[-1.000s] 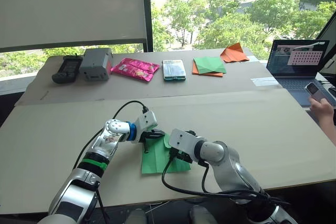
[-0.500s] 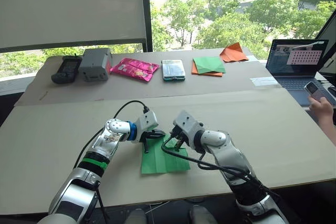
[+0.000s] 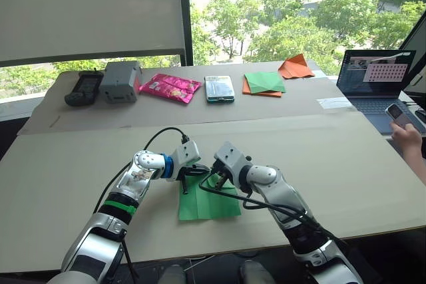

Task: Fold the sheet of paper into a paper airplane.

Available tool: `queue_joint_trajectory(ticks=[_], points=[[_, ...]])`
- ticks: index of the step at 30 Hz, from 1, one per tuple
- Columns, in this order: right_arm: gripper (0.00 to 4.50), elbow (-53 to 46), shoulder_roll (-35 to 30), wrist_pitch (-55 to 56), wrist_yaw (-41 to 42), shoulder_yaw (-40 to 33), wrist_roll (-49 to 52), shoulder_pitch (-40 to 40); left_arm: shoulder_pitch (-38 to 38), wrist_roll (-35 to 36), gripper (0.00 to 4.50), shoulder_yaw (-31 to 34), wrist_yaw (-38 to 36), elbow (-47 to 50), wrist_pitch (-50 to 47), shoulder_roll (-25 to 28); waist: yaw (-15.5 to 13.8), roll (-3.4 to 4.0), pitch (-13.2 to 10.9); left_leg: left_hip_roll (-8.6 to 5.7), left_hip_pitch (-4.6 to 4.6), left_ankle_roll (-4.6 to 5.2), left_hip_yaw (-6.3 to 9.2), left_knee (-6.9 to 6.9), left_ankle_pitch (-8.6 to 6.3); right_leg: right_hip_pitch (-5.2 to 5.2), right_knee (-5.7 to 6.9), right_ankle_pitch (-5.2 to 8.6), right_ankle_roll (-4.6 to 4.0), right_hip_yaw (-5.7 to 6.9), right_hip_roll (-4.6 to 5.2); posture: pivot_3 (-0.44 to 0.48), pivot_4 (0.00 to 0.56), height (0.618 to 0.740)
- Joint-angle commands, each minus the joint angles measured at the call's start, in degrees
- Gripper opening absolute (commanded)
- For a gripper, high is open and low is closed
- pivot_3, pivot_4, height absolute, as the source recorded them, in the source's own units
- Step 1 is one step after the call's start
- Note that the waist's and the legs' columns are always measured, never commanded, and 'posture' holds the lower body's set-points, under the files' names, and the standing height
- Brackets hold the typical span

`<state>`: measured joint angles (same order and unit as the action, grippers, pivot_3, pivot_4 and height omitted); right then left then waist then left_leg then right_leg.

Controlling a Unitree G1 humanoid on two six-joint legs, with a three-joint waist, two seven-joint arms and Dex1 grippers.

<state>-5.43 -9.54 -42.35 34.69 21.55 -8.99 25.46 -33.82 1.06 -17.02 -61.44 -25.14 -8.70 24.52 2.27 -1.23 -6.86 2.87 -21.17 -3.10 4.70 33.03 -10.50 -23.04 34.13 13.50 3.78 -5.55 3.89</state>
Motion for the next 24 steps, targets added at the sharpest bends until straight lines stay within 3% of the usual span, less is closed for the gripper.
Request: queue_joint_trajectory(ticks=[1, 24], points=[[0.03, -1.08, -0.41, -0.21, -0.29, 0.67, 0.86, -0.5, 1.72, -2.43, 0.0, -2.29, -0.21, -1.68, -1.04, 0.34, 0.0, 0.0, 0.0, 0.0, 0.0, 0.0, 0.0, 0.0, 0.0, 0.0, 0.0, 0.0, 0.0, 0.0, 0.0, 0.0, 0.15, 0.732], [0.03, -5.03, -4.71, -7.73, -0.53, 1.65, 3.69, -5.13, 2.69, -2.68, 0.0, -2.18, -0.3, -0.52, -0.91, 0.58, 0.04, 0.13, 0.23, 0.0, 0.03, -0.14, 0.0, 0.0, -0.09, 0.01, -0.02, 0.0, 0.0, 0.0, 0.01, 0.0, 0.15, 0.732]])
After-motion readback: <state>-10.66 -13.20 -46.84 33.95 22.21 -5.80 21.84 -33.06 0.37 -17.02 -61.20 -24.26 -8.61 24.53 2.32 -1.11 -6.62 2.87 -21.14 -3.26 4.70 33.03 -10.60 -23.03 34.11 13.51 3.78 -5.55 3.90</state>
